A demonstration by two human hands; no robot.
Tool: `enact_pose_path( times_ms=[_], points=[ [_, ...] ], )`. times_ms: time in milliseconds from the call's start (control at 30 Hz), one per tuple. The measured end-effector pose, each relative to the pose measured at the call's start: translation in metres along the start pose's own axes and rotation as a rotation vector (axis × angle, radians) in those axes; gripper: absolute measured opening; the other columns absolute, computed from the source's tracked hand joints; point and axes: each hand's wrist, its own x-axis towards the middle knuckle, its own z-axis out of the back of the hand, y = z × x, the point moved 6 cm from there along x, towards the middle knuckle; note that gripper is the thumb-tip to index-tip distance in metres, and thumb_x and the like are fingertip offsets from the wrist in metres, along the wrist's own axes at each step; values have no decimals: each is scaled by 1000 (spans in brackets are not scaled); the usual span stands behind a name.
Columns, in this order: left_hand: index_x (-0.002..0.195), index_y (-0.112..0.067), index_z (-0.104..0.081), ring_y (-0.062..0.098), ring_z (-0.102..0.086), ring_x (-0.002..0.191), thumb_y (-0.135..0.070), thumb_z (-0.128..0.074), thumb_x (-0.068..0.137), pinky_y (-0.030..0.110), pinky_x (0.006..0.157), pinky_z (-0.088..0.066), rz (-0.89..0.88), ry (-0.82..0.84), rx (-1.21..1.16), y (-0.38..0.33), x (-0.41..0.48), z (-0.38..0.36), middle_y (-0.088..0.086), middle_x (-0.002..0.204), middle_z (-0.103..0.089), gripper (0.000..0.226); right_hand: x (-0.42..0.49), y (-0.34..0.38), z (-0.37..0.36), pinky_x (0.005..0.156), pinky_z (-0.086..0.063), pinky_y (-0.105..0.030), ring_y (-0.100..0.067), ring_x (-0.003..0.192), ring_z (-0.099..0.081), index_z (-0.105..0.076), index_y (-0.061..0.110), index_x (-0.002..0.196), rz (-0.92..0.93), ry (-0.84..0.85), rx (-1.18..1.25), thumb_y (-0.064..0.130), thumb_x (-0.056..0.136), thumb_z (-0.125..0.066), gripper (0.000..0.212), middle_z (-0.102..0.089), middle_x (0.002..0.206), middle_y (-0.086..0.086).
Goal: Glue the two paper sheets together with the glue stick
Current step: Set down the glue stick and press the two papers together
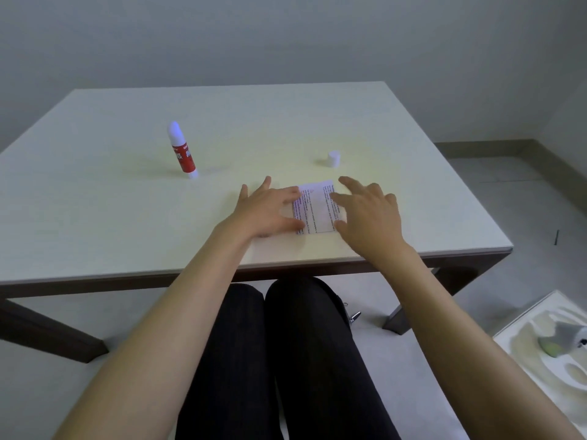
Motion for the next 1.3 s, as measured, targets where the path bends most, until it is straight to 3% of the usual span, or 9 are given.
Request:
enact_pose_path(
  times_ms=[67, 133, 200, 300, 533, 800, 1033, 1200, 1300],
  points=[
    [145, -32, -29, 22, 6, 147, -50, -60, 81, 55, 112, 13, -10, 36, 62, 0, 3, 2, -19, 156, -20, 74, -10, 11, -9, 115, -7, -52, -26, 147, -11, -31, 23, 146, 127, 109, -25, 40, 98, -35, 51, -15, 161, 7],
    [146, -32, -27, 22, 8, 147, -56, -58, 79, 56, 111, 15, -18, 44, 119, 1, 5, 3, -20, 156, -17, 78, -24, 22, -19, 112, 17, -55, -20, 149, 6, -20, 23, 150, 210, 222, 98, 53, 96, -12, 62, -10, 161, 8],
    [146, -33, -25, 21, 9, 147, -60, -57, 77, 56, 111, 16, -25, 43, 141, 4, 6, 3, -22, 156, -15, 81, -31, 25, -27, 108, 25, -54, -17, 148, 13, -12, 25, 152, 227, 291, 182, 64, 87, 3, 78, -6, 162, 9],
    [147, -34, -22, 20, 11, 147, -66, -54, 75, 57, 111, 17, -43, 45, 172, 7, 7, 2, -23, 156, -13, 85, -17, 20, -35, 106, 27, -55, -16, 147, 17, -3, 25, 152, 229, 329, 140, 77, 67, 18, 102, 2, 162, 10],
    [147, -39, -14, 22, 12, 147, -70, -52, 74, 63, 104, 22, -27, 82, 142, 12, 5, -3, -27, 156, -4, 88, 43, 8, -49, 106, 26, -58, -18, 147, 16, 8, 11, 150, 36, 285, -20, 73, 84, -5, 91, 11, 162, -3],
    [147, -41, -11, 20, 15, 146, -69, -52, 74, 62, 104, 25, -20, 109, 119, 14, 6, -5, -29, 155, -1, 88, -18, 28, -48, 97, 37, -53, -14, 142, 29, 4, 29, 150, 277, 246, 123, 82, 69, 10, 97, 8, 160, 16],
    [147, -41, -9, 20, 19, 145, -66, -55, 75, 63, 104, 23, -13, 120, 49, 14, 5, -7, -28, 155, 1, 89, 38, 6, -41, 104, 27, -61, -21, 145, 22, 3, 25, 152, 50, 233, -23, 71, 85, -1, 81, 6, 161, 13],
    [147, -40, -10, 18, 20, 145, -55, -58, 80, 63, 105, 24, -2, 119, -1, 14, 7, -9, -29, 155, -1, 84, 10, 38, -56, 101, 33, -58, -18, 146, 20, 7, 35, 149, 291, 143, 38, 82, 69, 13, 93, 8, 159, 19],
    [147, -40, -8, 19, 20, 145, -62, -57, 77, 62, 104, 23, 6, 142, 17, 14, 7, -8, -28, 156, 1, 88, 28, 7, -52, 102, 29, -60, -19, 147, 17, 4, 34, 150, 148, 183, -3, 78, 71, 15, 91, 6, 159, 19]
  ],
)
